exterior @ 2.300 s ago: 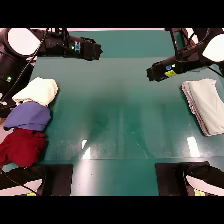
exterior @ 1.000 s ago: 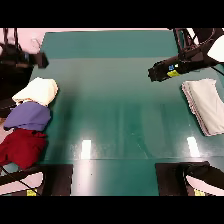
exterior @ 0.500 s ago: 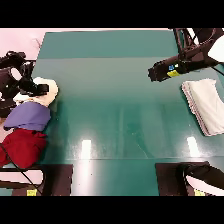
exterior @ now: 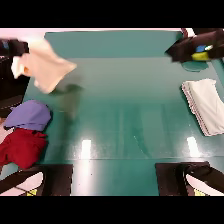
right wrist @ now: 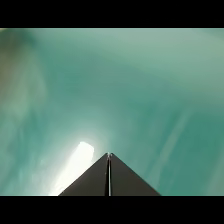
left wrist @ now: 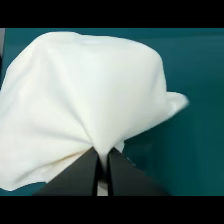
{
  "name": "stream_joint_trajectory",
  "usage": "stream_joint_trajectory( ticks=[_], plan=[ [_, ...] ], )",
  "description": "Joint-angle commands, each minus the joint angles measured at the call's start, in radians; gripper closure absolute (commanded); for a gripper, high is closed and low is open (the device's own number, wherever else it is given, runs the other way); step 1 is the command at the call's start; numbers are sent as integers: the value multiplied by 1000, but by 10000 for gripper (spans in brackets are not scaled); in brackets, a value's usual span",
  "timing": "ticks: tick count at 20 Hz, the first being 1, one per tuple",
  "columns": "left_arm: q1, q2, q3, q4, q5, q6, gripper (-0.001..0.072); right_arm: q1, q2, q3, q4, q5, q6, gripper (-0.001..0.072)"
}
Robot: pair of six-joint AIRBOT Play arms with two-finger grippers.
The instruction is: Fold the shirts.
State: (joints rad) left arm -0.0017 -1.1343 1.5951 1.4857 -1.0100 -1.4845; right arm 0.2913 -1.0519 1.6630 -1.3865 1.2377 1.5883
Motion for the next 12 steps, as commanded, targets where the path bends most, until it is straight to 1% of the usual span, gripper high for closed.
stream_joint_trajectory(
  ticks=[1, 3, 6, 8, 9, 10, 11, 12],
  plan=[
    [-219, 119, 63, -4, -46, 19, 685, -61, 23, 132, -1, 3, 0, 697],
    [-369, 101, 57, -4, -83, 18, 685, -97, 23, 194, -1, 13, 0, 697],
    [-592, -7, 55, -5, -128, 18, 685, -133, 24, 243, -1, 25, 0, 697],
    [-721, -117, 55, -14, -112, 18, 683, -141, 24, 257, 0, 43, 0, 697],
    [-771, -175, 56, -38, -81, 19, 680, -141, 23, 256, -1, 53, 0, 697],
    [-811, -236, 56, -80, -32, 20, 551, -141, 23, 256, -1, 65, 0, 697],
    [-832, -288, 57, -124, 26, 19, 167, -141, 23, 256, -1, 76, 0, 697],
    [-833, -322, 59, -161, 61, 15, 102, -141, 23, 256, -1, 83, 0, 697]
  ],
)
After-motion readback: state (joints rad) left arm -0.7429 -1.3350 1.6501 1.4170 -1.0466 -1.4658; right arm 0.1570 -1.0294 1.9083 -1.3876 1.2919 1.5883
